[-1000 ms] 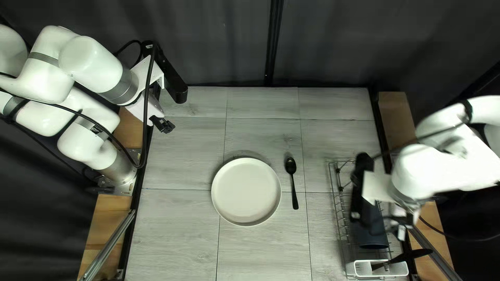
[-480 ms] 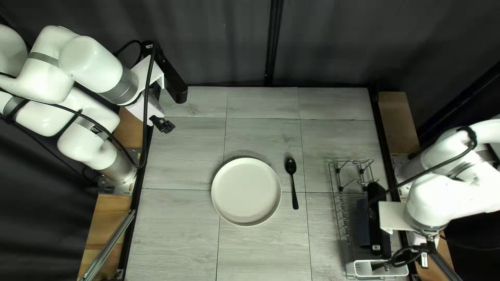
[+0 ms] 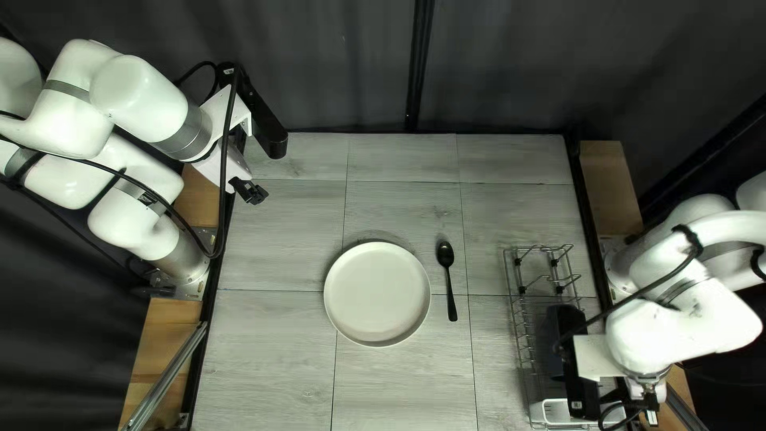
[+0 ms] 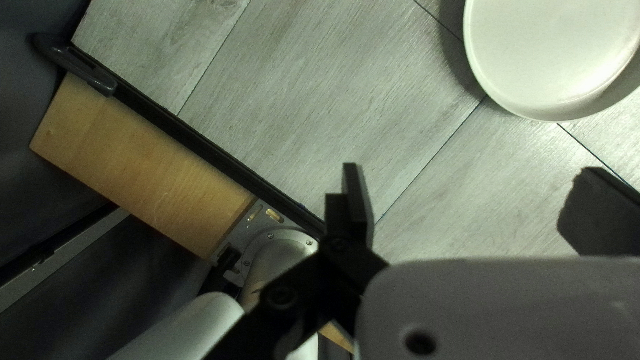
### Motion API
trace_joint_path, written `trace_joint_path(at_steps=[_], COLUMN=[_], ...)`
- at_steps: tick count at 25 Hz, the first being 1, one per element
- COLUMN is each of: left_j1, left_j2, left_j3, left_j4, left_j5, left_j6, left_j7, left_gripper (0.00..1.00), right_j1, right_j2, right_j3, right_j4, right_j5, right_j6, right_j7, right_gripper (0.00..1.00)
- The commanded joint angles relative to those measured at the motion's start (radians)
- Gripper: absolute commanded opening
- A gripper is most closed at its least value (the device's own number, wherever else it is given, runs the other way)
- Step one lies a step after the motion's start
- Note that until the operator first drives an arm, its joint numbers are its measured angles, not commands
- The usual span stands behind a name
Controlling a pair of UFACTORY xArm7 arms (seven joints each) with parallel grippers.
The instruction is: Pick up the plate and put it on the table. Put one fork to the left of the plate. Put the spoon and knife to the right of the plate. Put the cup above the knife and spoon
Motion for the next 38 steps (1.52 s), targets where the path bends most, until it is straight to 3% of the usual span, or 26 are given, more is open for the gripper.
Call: trace_joint_path(at_steps=[1, 2, 3, 4, 5, 15, 30, 35, 38], left_j1=[0.000, 0.000, 0.000, 0.000, 0.000, 0.000, 0.000, 0.000, 0.000], left_j2=[0.000, 0.000, 0.000, 0.000, 0.000, 0.000, 0.000, 0.000, 0.000], left_j3=[0.000, 0.000, 0.000, 0.000, 0.000, 0.000, 0.000, 0.000, 0.000], left_j4=[0.000, 0.000, 0.000, 0.000, 0.000, 0.000, 0.000, 0.000, 0.000], left_j5=[0.000, 0.000, 0.000, 0.000, 0.000, 0.000, 0.000, 0.000, 0.000], left_j6=[0.000, 0.000, 0.000, 0.000, 0.000, 0.000, 0.000, 0.000, 0.000], left_j7=[0.000, 0.000, 0.000, 0.000, 0.000, 0.000, 0.000, 0.000, 0.000], left_gripper=[1.00, 1.00, 1.00, 1.00, 1.00, 1.00, 1.00, 1.00, 1.00], right_j1=[0.005, 0.005, 0.006, 0.006, 0.006, -0.011, -0.075, -0.106, -0.128], right_j2=[0.080, 0.093, 0.113, 0.123, 0.129, 0.121, 0.032, 0.007, 0.067], right_j3=[0.016, 0.018, 0.022, 0.024, 0.024, 0.002, -0.077, -0.105, -0.129], right_j4=[0.037, 0.047, 0.064, 0.072, 0.075, 0.134, 0.396, 0.492, 0.581], right_j5=[-0.006, -0.010, -0.018, -0.022, -0.024, -0.057, -0.032, -0.111, -0.252], right_j6=[-0.015, -0.015, -0.012, -0.010, -0.008, 0.111, 0.583, 0.690, 0.699], right_j7=[-0.019, -0.020, -0.017, -0.017, -0.018, 0.010, 0.370, 0.447, 0.382], right_gripper=[0.98, 0.85, 0.61, 0.08, 0.00, 0.00, 0.00, 0.00, 0.00])
